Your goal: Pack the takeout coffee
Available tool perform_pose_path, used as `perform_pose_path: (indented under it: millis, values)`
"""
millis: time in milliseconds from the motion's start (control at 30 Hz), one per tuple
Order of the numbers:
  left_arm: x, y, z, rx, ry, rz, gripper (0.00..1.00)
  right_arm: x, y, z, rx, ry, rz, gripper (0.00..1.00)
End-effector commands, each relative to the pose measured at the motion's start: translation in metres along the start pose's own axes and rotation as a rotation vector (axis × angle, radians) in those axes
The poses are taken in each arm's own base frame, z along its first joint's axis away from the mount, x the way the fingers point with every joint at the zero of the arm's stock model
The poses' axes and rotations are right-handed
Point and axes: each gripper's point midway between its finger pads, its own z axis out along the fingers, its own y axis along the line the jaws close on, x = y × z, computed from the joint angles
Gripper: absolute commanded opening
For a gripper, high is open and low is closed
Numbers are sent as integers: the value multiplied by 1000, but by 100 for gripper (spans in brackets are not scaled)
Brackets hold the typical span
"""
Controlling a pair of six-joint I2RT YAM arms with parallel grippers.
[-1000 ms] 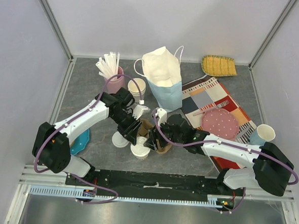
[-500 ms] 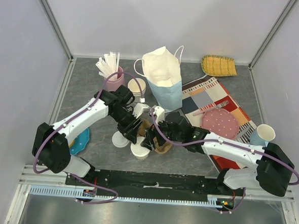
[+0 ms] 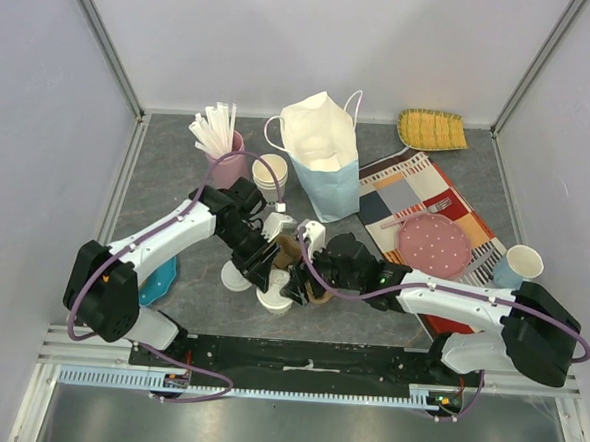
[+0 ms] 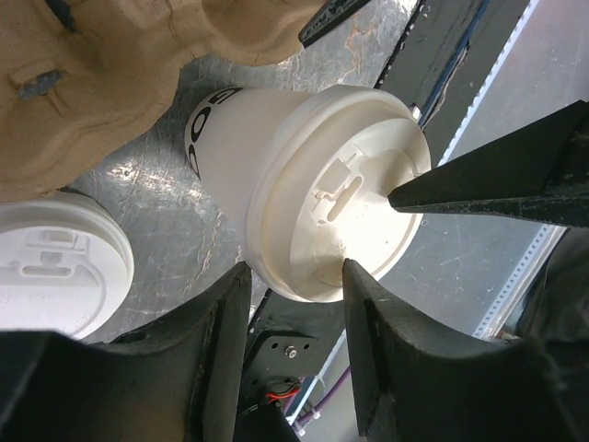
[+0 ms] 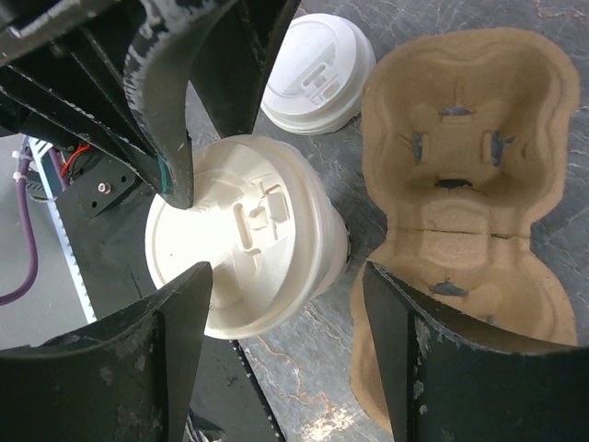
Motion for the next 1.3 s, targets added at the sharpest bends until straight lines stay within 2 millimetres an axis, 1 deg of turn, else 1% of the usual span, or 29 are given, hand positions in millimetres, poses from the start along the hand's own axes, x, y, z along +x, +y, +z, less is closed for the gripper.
perform_pose_path:
  millis: [0, 33, 67, 100, 133, 200, 233, 300, 367, 433, 467, 533, 567, 600, 633, 667, 700, 800, 867, 900, 933, 967, 1000, 1067, 1100, 1133, 1167, 1200, 1267]
  values:
    - [-3, 8, 2, -27, -4, 65, 50, 2, -13, -5, 69, 28, -41, 74]
    - [-11, 5, -4, -26, -24, 92, 50, 1, -10, -6, 57, 41, -47, 75]
    - [-16, 2, -10, -29, -40, 108, 50, -5, -7, -5, 47, 35, -53, 76]
    - [-20, -1, -16, -29, -48, 114, 50, -19, 0, -6, 30, 5, -61, 78]
    - [-32, -6, -25, -28, -86, 142, 51, -27, 4, -7, 17, -11, -64, 79]
    - [-40, -13, -34, -23, -115, 153, 51, -45, 10, -9, 6, -52, -77, 80]
    - [-45, -14, -37, -27, -131, 157, 51, -49, 11, -9, 5, -63, -80, 80]
    - [-47, -11, -37, -36, -133, 155, 51, -58, 12, -9, 11, -81, -81, 81]
    - [-46, 0, -32, -75, -131, 137, 51, -60, 10, -7, 19, -85, -81, 80]
    - [-45, 11, -25, -104, -121, 113, 50, -57, 6, -4, 34, -78, -79, 79]
    - [-44, 15, -22, -111, -115, 102, 49, -52, 3, -1, 46, -65, -76, 78]
    - [-37, 20, -16, -119, -92, 85, 48, -38, -4, 3, 63, -37, -58, 75]
    - [-38, 21, -14, -120, -97, 89, 48, -31, -7, 5, 71, -24, -50, 71]
    - [-31, 23, -9, -115, -84, 75, 47, -16, -13, 6, 84, 5, -37, 70]
    - [-27, 24, -7, -115, -78, 69, 46, -11, -14, 7, 85, 6, -20, 68]
    - [-26, 25, -4, -117, -76, 70, 46, 0, -17, 7, 92, 25, -4, 67]
    - [-20, 27, -1, -117, -61, 58, 45, 1, -17, 8, 89, 21, 0, 66]
    - [-17, 26, 0, -114, -60, 60, 44, 4, -19, 7, 96, 22, 8, 65]
    - [-20, 23, -3, -108, -71, 65, 44, 1, -18, 5, 96, 18, -6, 64]
    - [-26, 20, -7, -103, -87, 73, 44, 1, -18, 4, 100, 25, -13, 64]
    - [-28, 18, -9, -101, -90, 74, 44, -3, -16, 3, 95, 22, -19, 65]
    - [-32, 16, -13, -98, -96, 81, 44, -11, -14, 2, 91, 11, -39, 66]
    - [-40, 10, -20, -91, -110, 91, 44, -13, -14, 1, 92, 19, -45, 67]
    - [-48, 4, -28, -84, -127, 102, 45, -32, -5, -2, 72, -10, -73, 72]
    - [-55, 0, -34, -79, -146, 116, 45, -36, -4, -4, 69, -14, -76, 74]
    - [-58, -1, -37, -80, -154, 116, 46, -43, 0, -6, 61, -30, -81, 75]
    - [-60, -2, -39, -82, -157, 114, 46, -55, 4, -7, 55, -56, -87, 76]
    - [-63, -3, -41, -83, -165, 117, 47, -59, 4, -7, 57, -66, -89, 76]
    - [-63, -1, -41, -91, -161, 116, 47, -69, 7, -8, 56, -86, -91, 77]
